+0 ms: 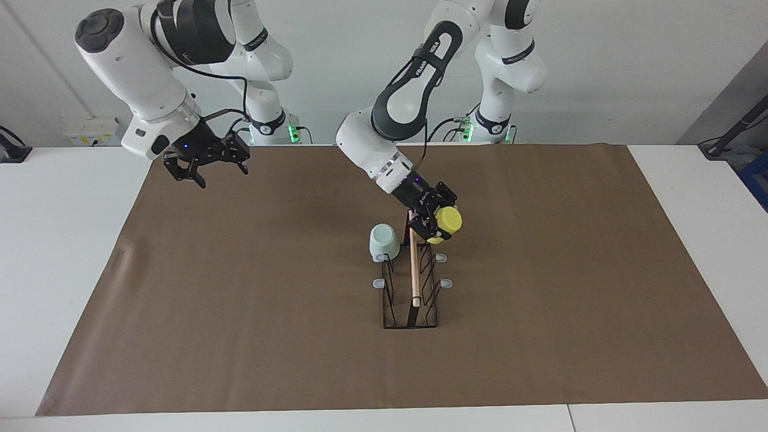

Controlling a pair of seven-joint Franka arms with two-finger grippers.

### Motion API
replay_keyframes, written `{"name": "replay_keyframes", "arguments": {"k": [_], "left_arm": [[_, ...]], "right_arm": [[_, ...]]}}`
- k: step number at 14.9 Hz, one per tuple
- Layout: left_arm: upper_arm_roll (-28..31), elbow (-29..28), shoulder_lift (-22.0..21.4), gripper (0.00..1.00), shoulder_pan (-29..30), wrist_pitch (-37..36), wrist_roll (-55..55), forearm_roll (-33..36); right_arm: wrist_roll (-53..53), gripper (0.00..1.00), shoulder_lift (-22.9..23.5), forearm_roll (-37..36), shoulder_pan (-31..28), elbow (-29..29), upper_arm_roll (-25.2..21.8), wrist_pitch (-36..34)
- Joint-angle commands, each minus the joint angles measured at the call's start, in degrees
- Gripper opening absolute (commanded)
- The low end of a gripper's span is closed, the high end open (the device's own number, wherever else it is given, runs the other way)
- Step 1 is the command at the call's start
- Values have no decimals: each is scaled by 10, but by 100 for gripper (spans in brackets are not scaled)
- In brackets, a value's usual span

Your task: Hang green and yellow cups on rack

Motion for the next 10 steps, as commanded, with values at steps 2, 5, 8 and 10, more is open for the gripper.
{"name": "replay_keyframes", "arguments": {"k": [2,5,8,10], "left_arm": [[4,16,0,100,-3,-7,0,-8],[7,45,3,100,4,-11,23,-12],[9,66,-29,100,37,1,84,-41],[9,66,-64,100,63,38,151,-92]], "right_arm": [[108,100,-6,-29,14,15,8,-27],[121,100,-5,-34,13,15,7,-16],[127,100,-5,-35,20,16,7,-14],[127,100,-5,-35,17,15,7,-14]]}}
